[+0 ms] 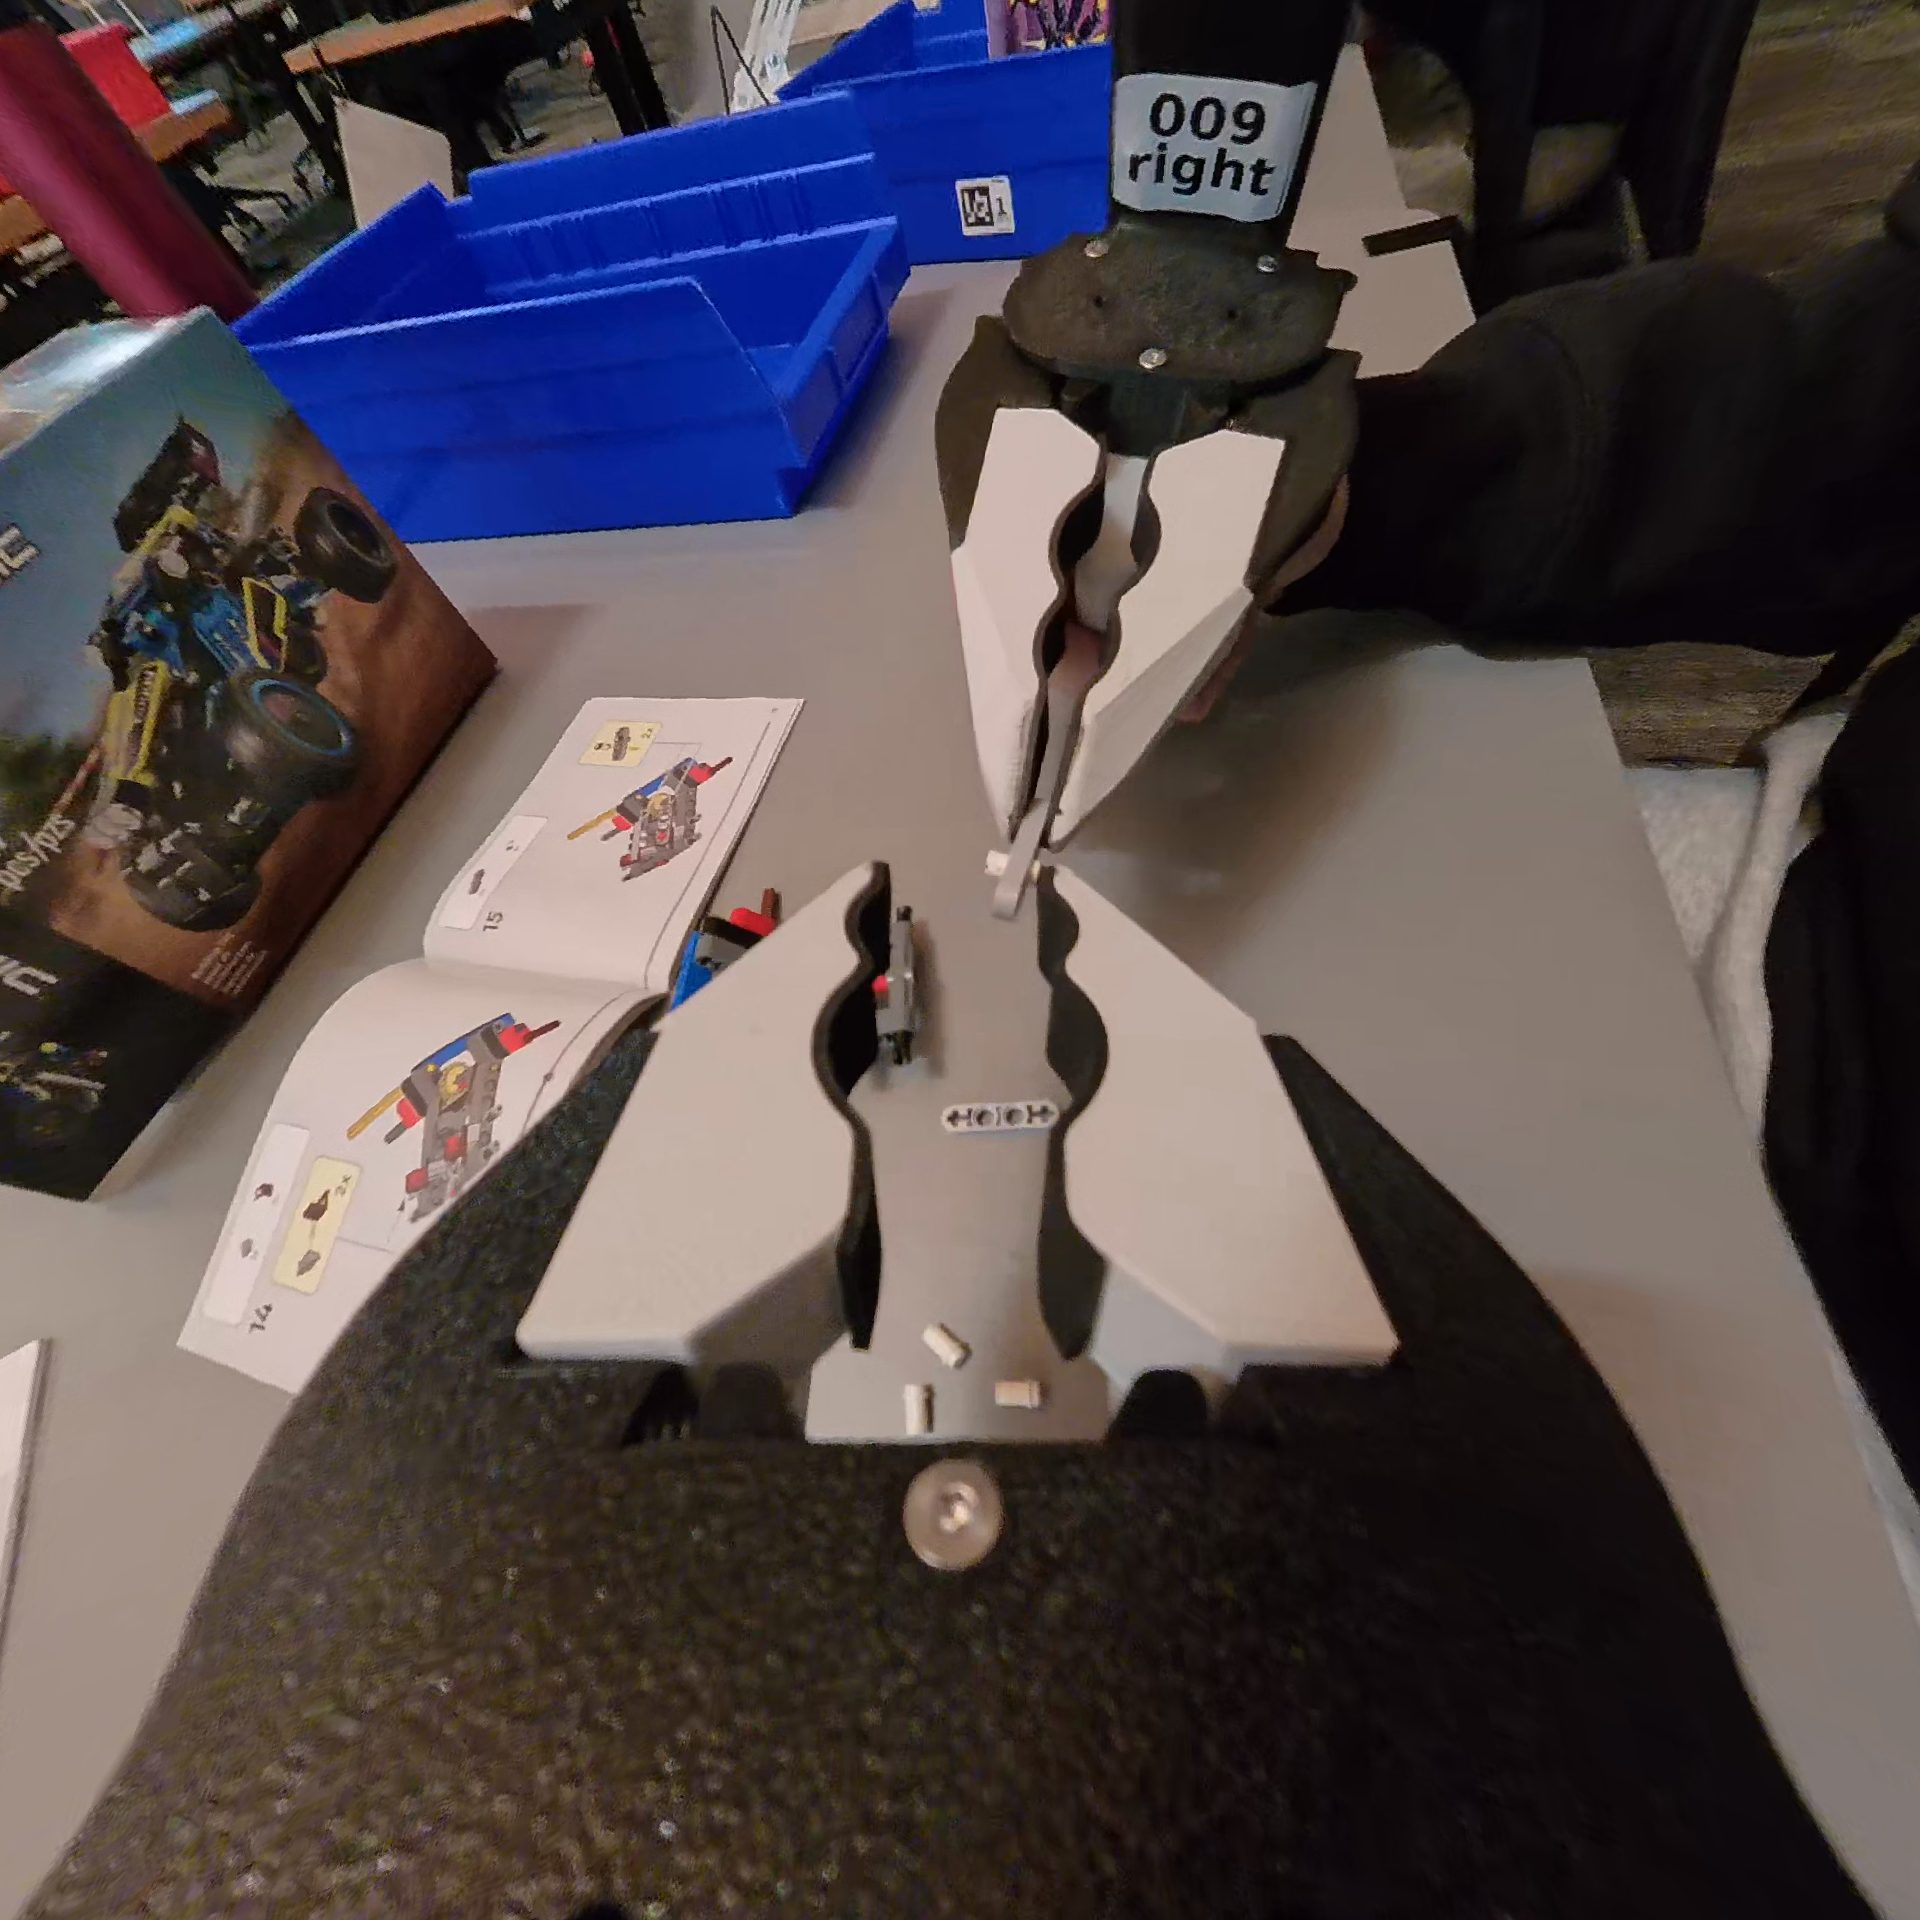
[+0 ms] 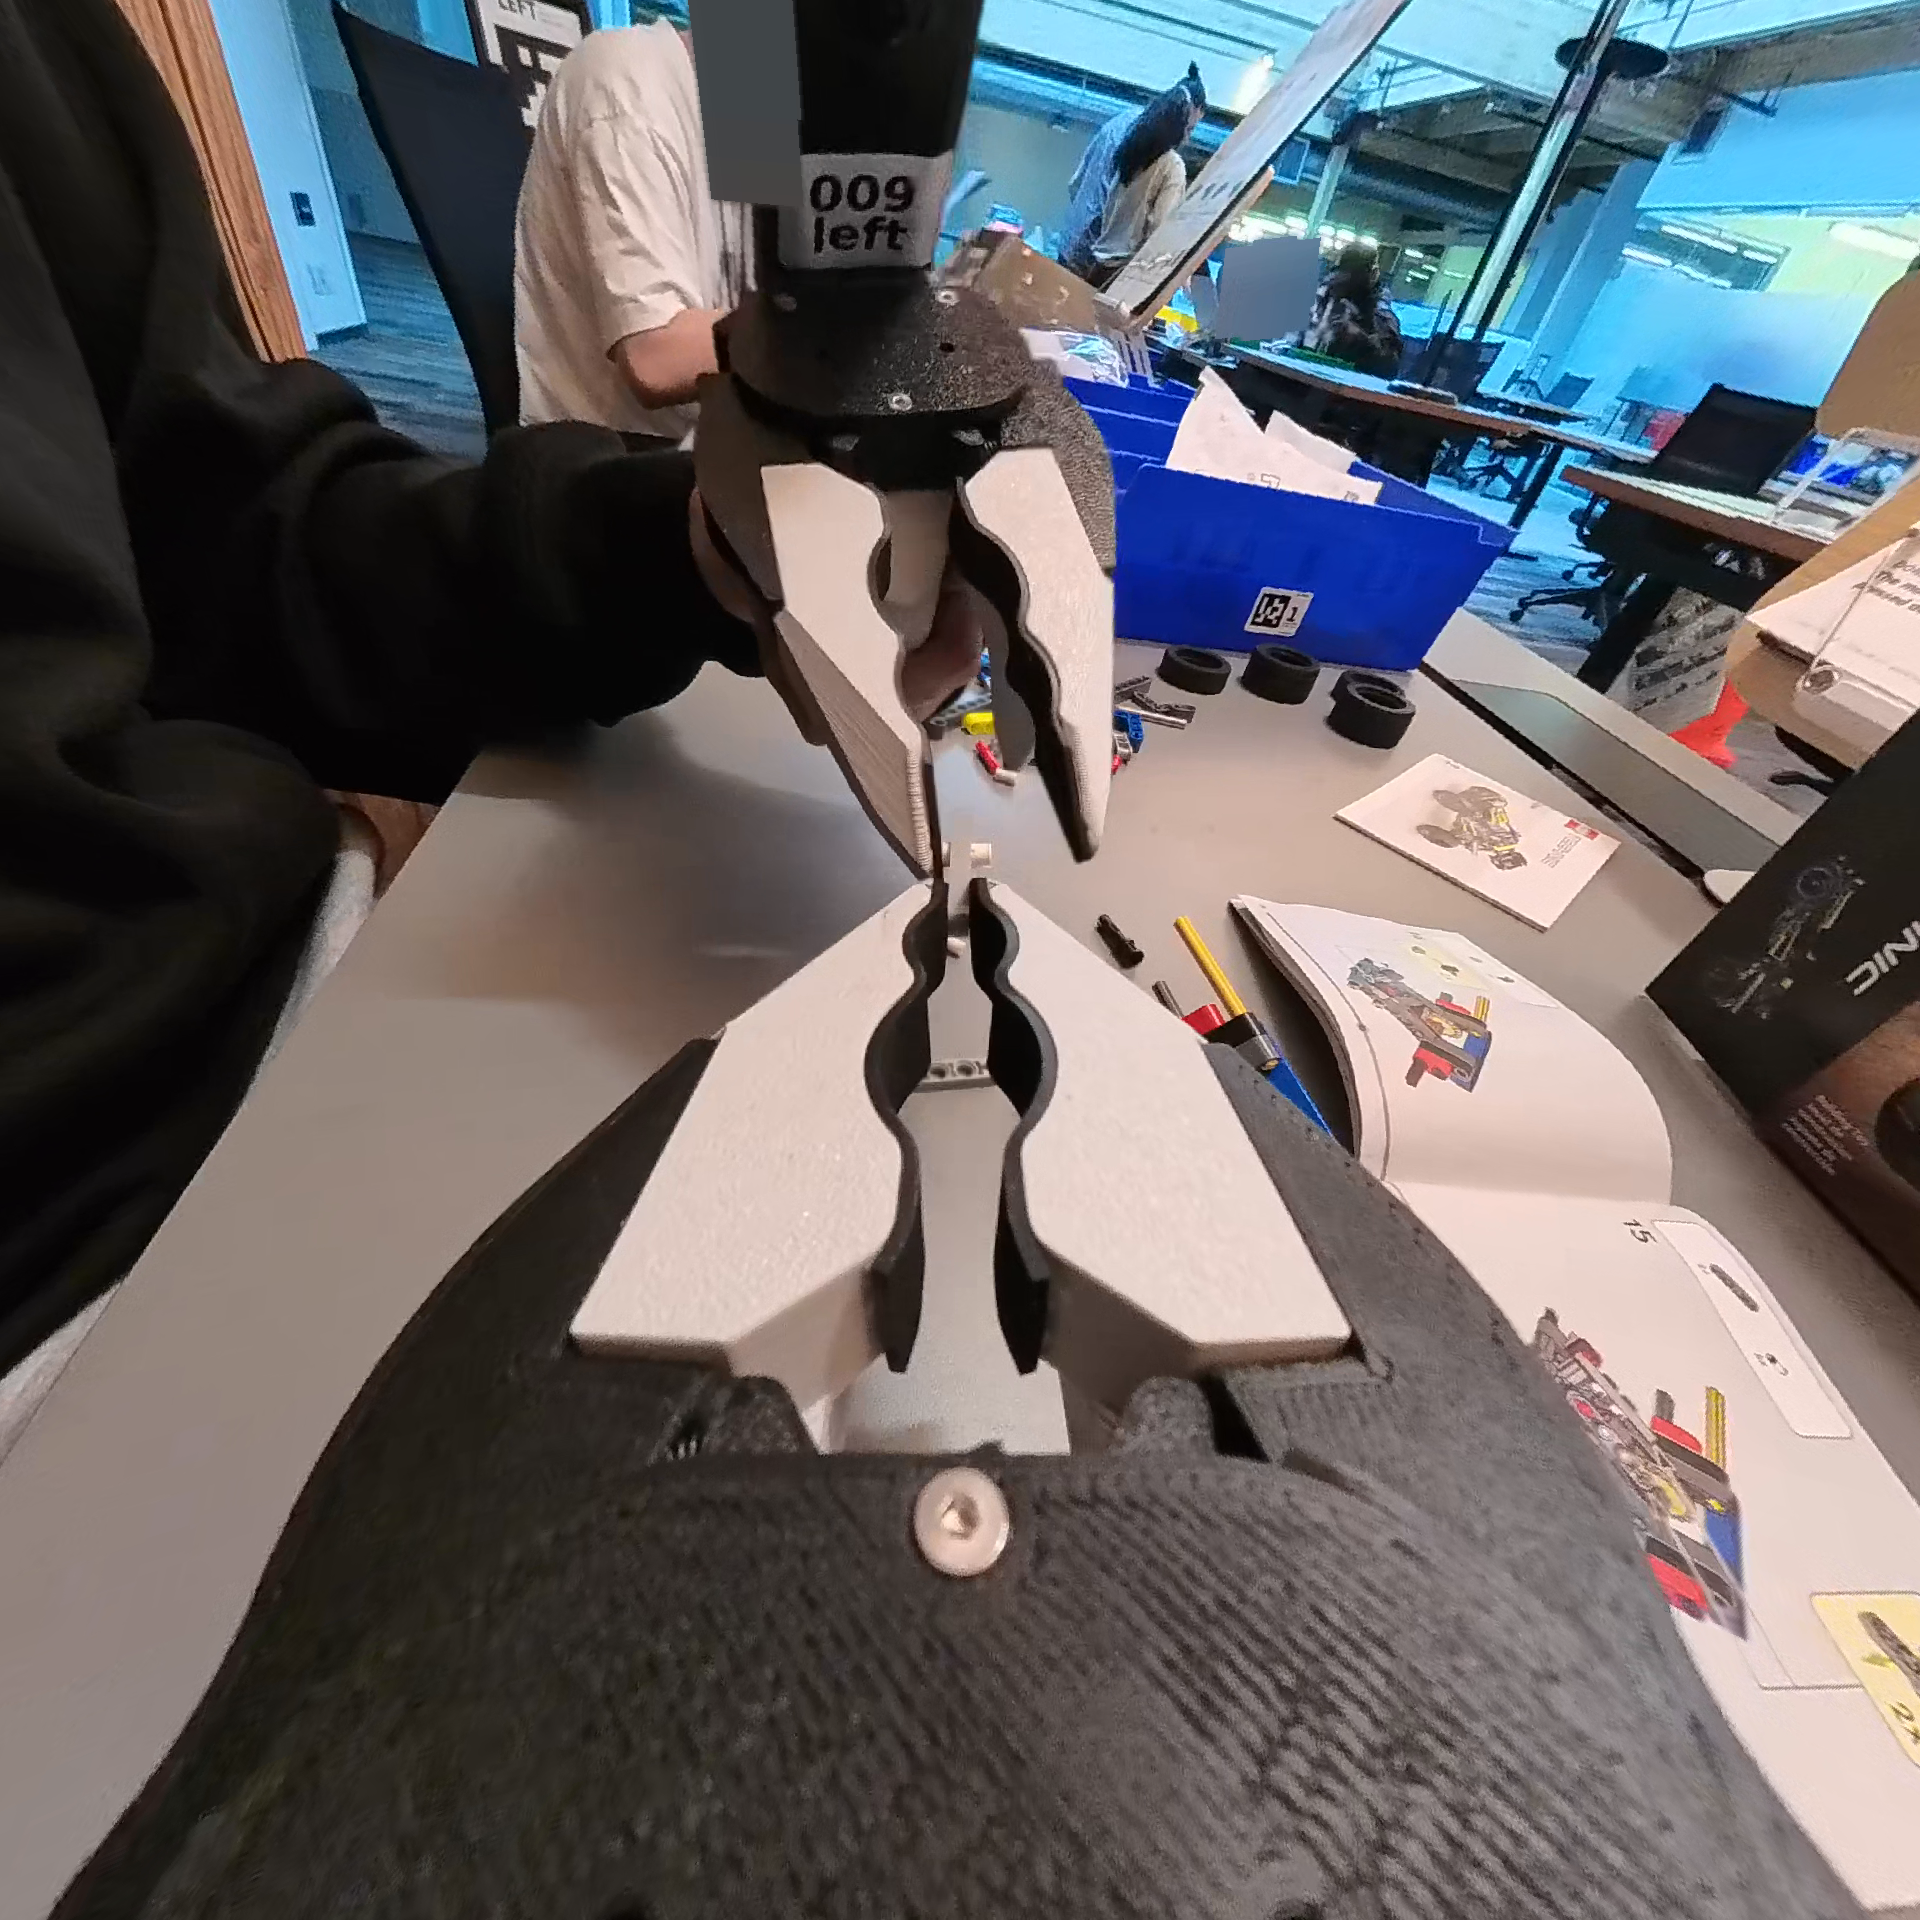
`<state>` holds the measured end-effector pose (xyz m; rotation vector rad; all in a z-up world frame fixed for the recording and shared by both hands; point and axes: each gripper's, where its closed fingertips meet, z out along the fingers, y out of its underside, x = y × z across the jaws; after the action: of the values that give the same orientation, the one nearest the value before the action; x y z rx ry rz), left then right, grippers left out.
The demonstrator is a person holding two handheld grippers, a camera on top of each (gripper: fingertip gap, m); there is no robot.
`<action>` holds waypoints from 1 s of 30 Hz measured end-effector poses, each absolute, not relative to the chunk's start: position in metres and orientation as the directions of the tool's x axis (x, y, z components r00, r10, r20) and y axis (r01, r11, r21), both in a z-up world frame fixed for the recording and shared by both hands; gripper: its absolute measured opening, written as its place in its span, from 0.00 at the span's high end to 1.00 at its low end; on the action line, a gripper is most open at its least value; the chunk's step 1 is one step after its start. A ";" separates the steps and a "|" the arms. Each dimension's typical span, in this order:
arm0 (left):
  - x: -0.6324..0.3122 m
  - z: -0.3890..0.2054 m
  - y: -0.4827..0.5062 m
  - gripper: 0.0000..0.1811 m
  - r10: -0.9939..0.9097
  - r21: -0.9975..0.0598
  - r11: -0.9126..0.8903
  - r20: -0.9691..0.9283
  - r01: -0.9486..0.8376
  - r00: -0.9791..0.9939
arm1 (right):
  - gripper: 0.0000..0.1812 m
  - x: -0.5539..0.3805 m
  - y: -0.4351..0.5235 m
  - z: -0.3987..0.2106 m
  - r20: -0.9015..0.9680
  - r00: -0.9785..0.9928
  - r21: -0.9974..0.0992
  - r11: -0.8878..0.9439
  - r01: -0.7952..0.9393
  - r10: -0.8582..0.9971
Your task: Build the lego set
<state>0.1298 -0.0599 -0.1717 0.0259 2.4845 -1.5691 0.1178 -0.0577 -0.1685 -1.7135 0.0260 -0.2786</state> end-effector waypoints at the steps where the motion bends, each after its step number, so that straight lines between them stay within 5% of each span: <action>1: 0.129 -0.171 -0.060 0.87 -0.090 -0.890 0.435 -0.192 0.135 -0.977 | 0.99 0.118 -0.058 -0.168 0.155 0.972 -0.979 -0.158 0.128 -0.176; 9: 0.127 -0.166 -0.056 0.92 -0.073 -0.892 0.424 -0.205 0.156 -0.976 | 0.99 0.121 -0.060 -0.170 0.013 0.985 -0.988 -0.153 -0.013 -0.170; 18: 0.126 -0.170 -0.057 0.90 -0.028 -0.789 0.470 -0.460 0.395 -0.887 | 0.99 0.129 -0.068 -0.164 -0.589 0.807 -0.808 0.052 -0.587 -0.037; 30: 0.127 -0.172 -0.064 0.95 -0.022 -0.731 0.477 -0.565 0.487 -0.825 | 0.99 0.123 -0.064 -0.169 -0.624 0.781 -0.781 0.008 -0.624 -0.011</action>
<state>0.1266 -0.0638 -0.1717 0.3846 2.2198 -1.3311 0.1227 -0.0639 -0.1693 -1.5013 0.5378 0.5165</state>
